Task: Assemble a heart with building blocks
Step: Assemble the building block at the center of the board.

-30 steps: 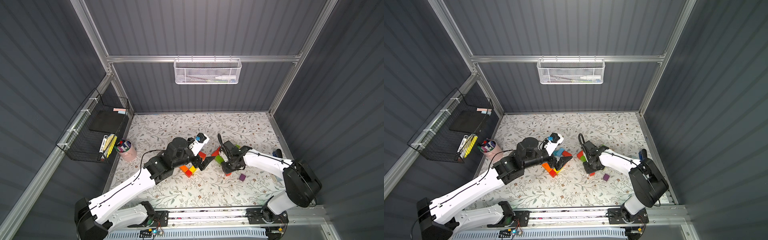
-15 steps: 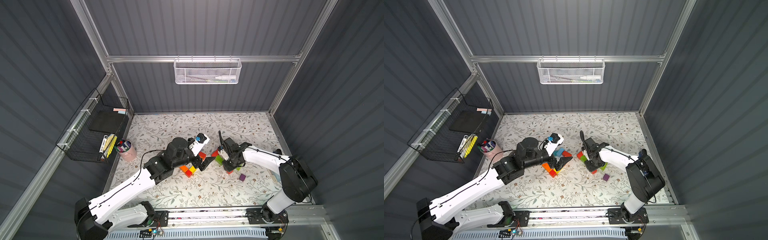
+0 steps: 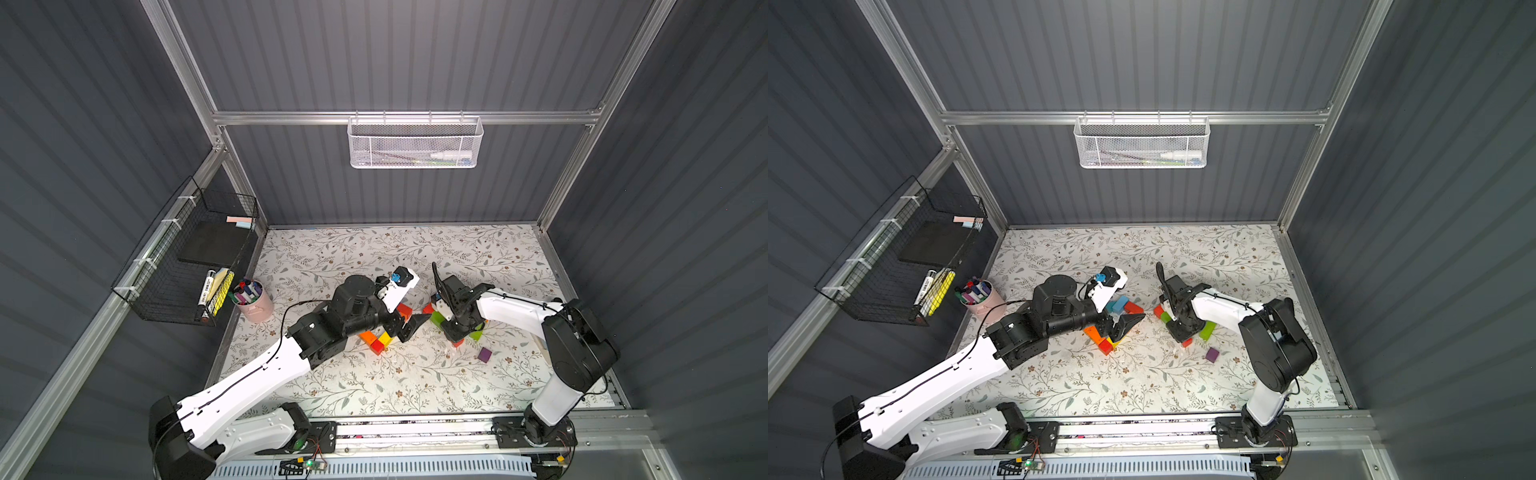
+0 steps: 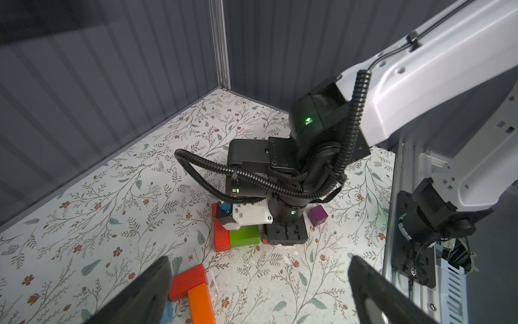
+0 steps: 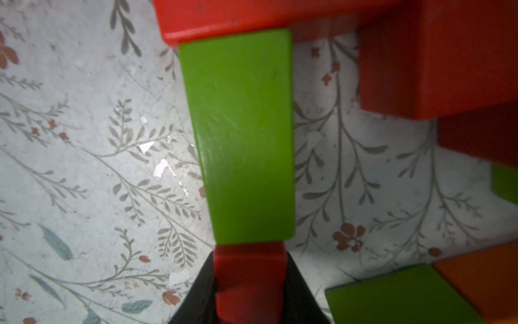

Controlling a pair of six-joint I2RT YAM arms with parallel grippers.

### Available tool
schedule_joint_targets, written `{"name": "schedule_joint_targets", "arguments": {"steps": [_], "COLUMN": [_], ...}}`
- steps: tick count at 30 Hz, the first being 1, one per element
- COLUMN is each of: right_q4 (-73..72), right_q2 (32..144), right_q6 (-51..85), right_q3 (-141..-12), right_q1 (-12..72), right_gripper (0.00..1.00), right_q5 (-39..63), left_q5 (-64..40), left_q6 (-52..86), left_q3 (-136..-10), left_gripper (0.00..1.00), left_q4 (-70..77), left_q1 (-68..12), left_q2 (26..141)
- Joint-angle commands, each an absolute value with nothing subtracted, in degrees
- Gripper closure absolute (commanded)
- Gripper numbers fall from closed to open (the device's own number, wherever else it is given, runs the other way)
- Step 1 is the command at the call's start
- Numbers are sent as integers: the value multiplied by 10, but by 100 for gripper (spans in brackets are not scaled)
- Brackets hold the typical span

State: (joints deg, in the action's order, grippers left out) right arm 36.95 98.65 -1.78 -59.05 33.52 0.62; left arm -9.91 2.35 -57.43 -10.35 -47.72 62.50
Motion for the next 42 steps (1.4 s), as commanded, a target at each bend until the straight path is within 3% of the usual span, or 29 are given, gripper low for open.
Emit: {"name": "schedule_joint_targets", "arguments": {"steps": [1,12,17,22,26,32,36,38,42], "right_q4": [367,367,368,372,391,419,415,389,361], "right_q2": [1000,1008,1000,953,916,879,823,802,800], "right_q6": [-36,-42,-40,-22,16,139,252,302,350], "right_q3": [-596,-602,-600,-595,-585,-566,-546,-525,-503], "right_q1": [332,331,331,331,331,343,352,363,387], "right_gripper": [68,63,54,39,36,36,39,43,62], "right_q5": [0,-11,-15,-10,-5,-24,40,69,77], "left_q5": [-106,-106,-107,-107,-109,-116,-124,-125,-129], "left_q6": [17,17,17,17,17,17,16,15,15], "left_q3": [-568,-569,-568,-569,-569,-568,-571,-573,-575], "left_gripper": [1,1,1,1,1,1,1,1,1], "left_q4": [-105,-105,-105,-105,-105,-100,-98,-98,-95], "left_q1": [-476,-476,-476,-476,-476,-476,-476,-475,-476], "left_q2": [615,620,620,618,614,617,627,632,636]}}
